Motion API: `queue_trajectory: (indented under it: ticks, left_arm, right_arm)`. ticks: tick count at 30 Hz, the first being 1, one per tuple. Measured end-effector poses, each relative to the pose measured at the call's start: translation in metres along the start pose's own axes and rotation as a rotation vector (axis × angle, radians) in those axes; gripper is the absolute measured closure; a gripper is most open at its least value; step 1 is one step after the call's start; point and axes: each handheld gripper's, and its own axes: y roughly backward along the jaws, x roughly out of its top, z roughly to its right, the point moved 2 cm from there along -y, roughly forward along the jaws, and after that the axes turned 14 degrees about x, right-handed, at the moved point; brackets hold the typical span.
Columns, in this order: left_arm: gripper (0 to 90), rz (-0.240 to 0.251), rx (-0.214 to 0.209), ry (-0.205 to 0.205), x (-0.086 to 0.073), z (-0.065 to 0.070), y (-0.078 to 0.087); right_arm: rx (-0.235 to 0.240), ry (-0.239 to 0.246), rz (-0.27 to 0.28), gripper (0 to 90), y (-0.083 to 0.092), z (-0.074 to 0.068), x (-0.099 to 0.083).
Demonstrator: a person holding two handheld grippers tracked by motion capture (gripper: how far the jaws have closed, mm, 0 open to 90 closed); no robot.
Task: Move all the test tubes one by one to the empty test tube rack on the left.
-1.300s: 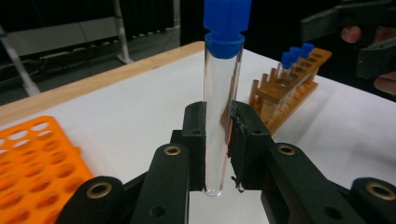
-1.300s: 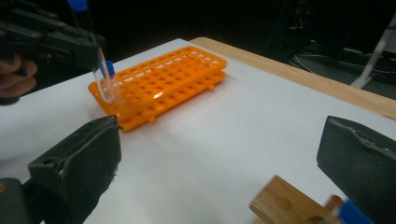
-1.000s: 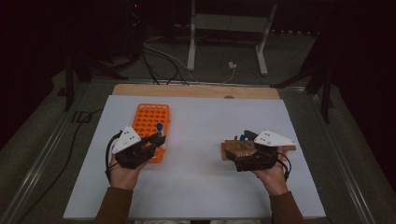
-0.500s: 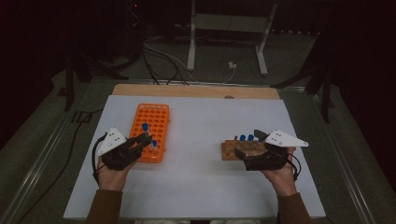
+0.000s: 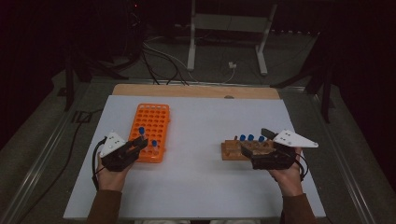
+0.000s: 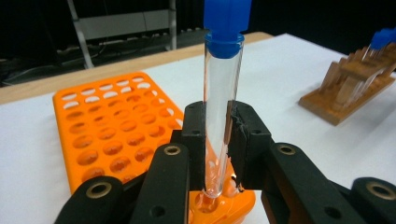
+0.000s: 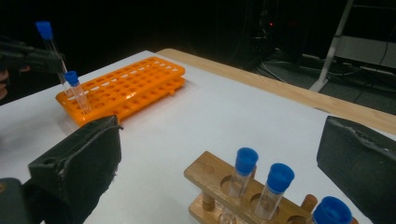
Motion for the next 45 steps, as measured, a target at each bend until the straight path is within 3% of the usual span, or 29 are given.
queue_trajectory:
  ticks: [20,31,37,45]
  left_arm:
    - [77.8,-0.080,0.015,-0.039,-0.026,0.005,-0.024]
    - [77.9,-0.119,0.022,-0.065,-0.034,0.007,-0.026]
    - [78.2,-0.157,0.036,-0.100,-0.038,0.011,-0.026]
    - [77.9,-0.152,0.034,-0.092,-0.039,0.010,-0.025]
  right_arm:
    - [-0.009,-0.006,0.015,0.0,0.005,0.004,-0.001]
    - [-0.008,-0.006,0.018,0.0,0.007,0.005,-0.002]
    - [-0.008,-0.006,0.017,0.0,0.007,0.005,-0.002]
    - [-0.005,-0.006,0.011,0.0,0.005,0.005,-0.003]
